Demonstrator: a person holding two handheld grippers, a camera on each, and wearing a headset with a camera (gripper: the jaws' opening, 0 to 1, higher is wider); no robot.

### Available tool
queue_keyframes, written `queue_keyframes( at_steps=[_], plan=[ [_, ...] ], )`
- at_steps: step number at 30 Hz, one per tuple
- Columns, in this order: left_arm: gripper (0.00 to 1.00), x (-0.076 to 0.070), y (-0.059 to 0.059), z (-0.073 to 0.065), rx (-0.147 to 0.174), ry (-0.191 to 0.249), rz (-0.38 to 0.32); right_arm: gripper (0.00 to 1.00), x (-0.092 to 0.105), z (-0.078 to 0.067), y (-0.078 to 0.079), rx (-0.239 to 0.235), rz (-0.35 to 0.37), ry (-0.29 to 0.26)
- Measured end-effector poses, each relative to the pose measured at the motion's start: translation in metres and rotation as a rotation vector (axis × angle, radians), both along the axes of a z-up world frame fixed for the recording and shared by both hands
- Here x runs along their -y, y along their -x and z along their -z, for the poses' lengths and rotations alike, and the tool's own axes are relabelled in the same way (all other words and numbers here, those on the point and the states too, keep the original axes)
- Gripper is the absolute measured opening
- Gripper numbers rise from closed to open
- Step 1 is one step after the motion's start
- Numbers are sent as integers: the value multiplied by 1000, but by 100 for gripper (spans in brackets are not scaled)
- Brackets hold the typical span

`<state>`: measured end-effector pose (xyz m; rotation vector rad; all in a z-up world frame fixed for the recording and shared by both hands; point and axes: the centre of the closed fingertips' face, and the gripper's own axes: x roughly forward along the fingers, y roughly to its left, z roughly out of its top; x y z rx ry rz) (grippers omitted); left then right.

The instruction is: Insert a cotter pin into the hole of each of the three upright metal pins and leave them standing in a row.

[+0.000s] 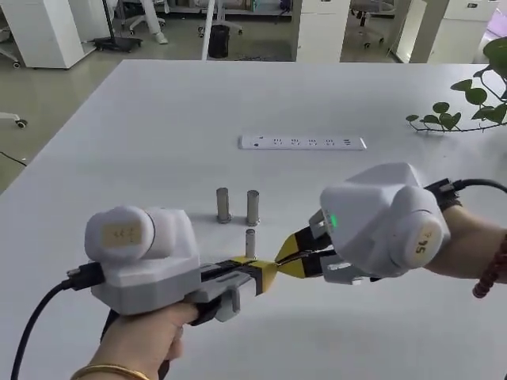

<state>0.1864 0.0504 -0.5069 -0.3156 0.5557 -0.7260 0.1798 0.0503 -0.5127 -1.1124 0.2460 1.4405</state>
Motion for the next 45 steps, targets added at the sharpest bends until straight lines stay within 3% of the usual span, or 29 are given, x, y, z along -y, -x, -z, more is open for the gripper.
queue_keyframes(
  at_steps=[2, 16, 30, 35, 42, 45],
  plan=[
    [0, 0, 0, 0, 0, 1, 3, 0, 0, 0, 0, -2, 0, -3],
    [0, 0, 6, -1, 97, -81, 75, 0, 1, 1, 2, -94, 59, -33],
    [0, -1, 14, 3, 203, -204, 201, 5, 12, 3, 8, -339, 186, -113],
    [0, 1, 18, 3, 257, -256, 274, 7, 16, 4, 11, -435, 222, -142],
    [0, 9, 27, 1, 313, -279, 389, 8, 23, 7, 19, -561, 248, -162],
    [0, 10, 31, 2, 324, -286, 423, 9, 25, 7, 21, -587, 247, -166]
  ],
)
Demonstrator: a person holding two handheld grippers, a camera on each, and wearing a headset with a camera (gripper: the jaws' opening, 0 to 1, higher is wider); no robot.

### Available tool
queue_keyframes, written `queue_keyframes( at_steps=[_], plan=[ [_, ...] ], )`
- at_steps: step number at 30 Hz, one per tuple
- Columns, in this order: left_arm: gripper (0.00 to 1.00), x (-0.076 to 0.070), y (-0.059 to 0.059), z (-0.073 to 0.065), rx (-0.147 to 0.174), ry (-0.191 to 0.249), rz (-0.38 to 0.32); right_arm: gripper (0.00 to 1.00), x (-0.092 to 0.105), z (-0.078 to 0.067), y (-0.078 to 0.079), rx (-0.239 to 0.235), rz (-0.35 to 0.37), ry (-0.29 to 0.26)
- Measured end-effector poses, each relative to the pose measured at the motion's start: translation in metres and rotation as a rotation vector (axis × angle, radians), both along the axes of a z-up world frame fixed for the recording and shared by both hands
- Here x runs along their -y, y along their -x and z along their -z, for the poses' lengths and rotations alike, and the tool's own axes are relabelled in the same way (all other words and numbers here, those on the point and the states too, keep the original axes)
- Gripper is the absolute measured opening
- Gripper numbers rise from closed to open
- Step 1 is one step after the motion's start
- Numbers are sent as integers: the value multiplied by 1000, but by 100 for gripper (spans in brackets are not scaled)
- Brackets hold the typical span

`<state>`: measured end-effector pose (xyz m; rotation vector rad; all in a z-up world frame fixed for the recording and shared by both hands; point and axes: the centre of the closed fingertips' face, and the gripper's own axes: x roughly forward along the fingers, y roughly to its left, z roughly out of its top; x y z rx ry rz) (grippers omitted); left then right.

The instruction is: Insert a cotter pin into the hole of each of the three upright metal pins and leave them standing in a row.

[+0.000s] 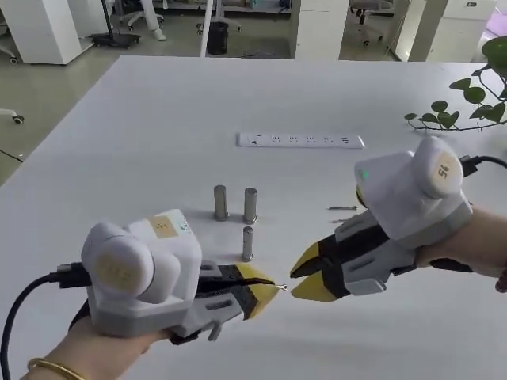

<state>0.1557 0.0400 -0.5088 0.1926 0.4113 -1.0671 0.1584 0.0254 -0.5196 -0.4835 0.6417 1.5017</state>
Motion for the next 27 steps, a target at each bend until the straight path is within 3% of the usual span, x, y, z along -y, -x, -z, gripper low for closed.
queue_keyframes(
  at_steps=[9, 27],
  plan=[
    [0, 7, 12, -1, 19, 2, 100, 9, -4, -3, 26, -112, -71, -50],
    [0, 17, 31, -9, 30, 31, 204, 5, -2, 0, 42, -185, -126, -65]
  ],
)
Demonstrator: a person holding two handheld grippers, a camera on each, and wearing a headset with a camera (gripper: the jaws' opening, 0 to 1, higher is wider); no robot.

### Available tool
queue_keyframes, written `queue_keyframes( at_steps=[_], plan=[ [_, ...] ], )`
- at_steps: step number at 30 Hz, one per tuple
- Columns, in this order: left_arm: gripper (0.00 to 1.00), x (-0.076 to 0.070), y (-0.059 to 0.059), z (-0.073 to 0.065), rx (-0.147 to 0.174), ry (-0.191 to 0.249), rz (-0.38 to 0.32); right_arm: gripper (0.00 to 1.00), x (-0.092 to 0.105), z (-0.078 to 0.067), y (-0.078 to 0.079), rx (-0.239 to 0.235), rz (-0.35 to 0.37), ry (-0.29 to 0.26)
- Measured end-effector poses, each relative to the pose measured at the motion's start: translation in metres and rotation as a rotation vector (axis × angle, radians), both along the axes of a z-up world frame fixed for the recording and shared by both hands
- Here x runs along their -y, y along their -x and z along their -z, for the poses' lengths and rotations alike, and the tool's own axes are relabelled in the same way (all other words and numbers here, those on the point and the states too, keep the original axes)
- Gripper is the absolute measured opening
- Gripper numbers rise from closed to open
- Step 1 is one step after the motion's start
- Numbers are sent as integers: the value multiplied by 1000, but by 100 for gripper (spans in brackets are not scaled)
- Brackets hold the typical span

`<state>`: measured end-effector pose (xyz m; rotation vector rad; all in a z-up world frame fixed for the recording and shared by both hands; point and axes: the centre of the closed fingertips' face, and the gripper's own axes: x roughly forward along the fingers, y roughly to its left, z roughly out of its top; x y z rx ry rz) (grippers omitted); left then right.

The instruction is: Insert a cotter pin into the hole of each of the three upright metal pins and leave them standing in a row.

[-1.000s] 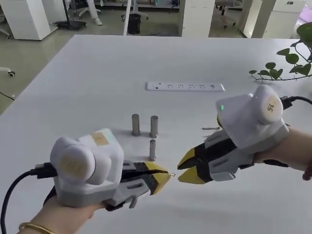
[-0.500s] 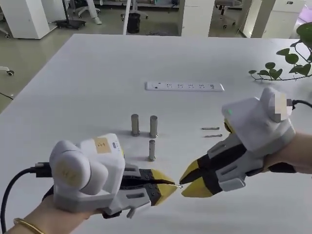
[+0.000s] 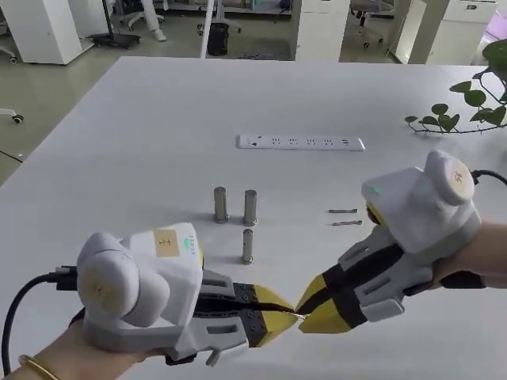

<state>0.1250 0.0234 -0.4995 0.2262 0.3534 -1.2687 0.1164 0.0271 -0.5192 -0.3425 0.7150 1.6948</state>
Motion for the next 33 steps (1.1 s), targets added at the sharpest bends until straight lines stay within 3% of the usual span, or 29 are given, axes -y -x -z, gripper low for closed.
queue_keyframes(
  at_steps=[6, 13, 22, 24, 33],
  plan=[
    [0, 2, 4, -3, 3, 15, 23, 2, -1, -2, 3, -7, -12, -12],
    [0, 0, 2, -1, -8, 25, 4, 0, -2, -4, 4, 1, -29, -16],
    [0, 0, 1, 6, -6, 10, -13, 0, -1, 1, 5, 78, -66, 26],
    [1, -1, -1, 7, -24, 14, -34, 0, -1, 2, 3, 98, -67, 36],
    [4, -8, -16, 9, -28, 35, -134, 0, 2, 6, -15, 179, -37, 74]
  ],
)
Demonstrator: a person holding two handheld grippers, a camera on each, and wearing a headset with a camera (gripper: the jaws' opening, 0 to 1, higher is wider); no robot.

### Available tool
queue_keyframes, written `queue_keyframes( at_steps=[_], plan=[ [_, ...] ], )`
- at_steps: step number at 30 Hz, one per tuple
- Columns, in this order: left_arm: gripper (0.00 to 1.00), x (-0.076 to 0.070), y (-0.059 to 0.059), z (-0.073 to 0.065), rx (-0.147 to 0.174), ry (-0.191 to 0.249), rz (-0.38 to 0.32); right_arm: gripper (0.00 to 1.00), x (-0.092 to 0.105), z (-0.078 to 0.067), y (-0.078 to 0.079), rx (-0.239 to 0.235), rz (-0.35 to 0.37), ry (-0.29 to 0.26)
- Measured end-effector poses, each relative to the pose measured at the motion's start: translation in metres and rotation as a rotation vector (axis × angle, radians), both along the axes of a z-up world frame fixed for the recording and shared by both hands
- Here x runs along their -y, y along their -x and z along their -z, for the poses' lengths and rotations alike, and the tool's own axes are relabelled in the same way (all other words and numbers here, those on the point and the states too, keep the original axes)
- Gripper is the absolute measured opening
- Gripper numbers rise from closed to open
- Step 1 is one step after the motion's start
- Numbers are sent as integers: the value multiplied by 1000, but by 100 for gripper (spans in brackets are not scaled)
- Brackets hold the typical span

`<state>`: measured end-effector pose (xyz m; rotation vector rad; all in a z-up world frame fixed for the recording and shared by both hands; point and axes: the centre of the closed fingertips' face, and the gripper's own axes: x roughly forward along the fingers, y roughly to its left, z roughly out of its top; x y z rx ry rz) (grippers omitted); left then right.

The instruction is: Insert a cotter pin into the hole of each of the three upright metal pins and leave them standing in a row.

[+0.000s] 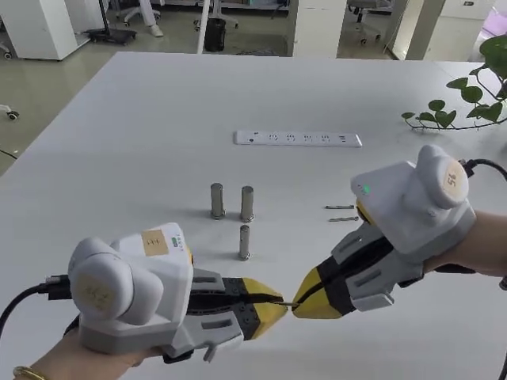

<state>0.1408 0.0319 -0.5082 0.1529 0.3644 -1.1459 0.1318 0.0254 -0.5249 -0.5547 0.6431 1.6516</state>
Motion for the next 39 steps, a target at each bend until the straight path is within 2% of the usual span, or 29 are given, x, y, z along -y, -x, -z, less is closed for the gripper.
queue_keyframes(
  at_steps=[1, 2, 5, 8, 12, 16, 21, 24, 27, 32, 34, 39],
  plan=[
    [4, -2, -2, 2, -19, 2, -27, 0, 1, 2, -3, 8, 10, 11],
    [5, -3, -3, 3, -22, 2, -33, 0, 4, 5, -8, 26, 15, 32],
    [10, -7, -9, 4, -18, 6, -74, 0, 7, 9, -17, 44, 47, 51],
    [12, -14, -18, 7, -5, -3, -131, 0, 11, 13, -30, 90, 72, 79],
    [13, -25, -30, 14, 22, -36, -211, 0, 15, 17, -46, 112, 131, 120],
    [15, -32, -42, 18, 25, -46, -276, 0, 16, 20, -58, 133, 164, 140],
    [17, -43, -65, 21, 42, -66, -377, 0, 15, 24, -72, 163, 182, 163],
    [18, -46, -73, 24, 47, -74, -397, 0, 13, 24, -78, 169, 188, 165],
    [18, -48, -79, 30, 42, -89, -417, 0, 13, 28, -85, 181, 207, 191],
    [18, -49, -92, 37, 69, -133, -430, 0, 10, 31, -95, 193, 212, 203],
    [18, -51, -100, 40, 52, -132, -449, 0, 8, 31, -97, 196, 211, 203],
    [18, -51, -112, 46, 37, -129, -469, 0, 3, 32, -108, 208, 208, 205]
  ],
)
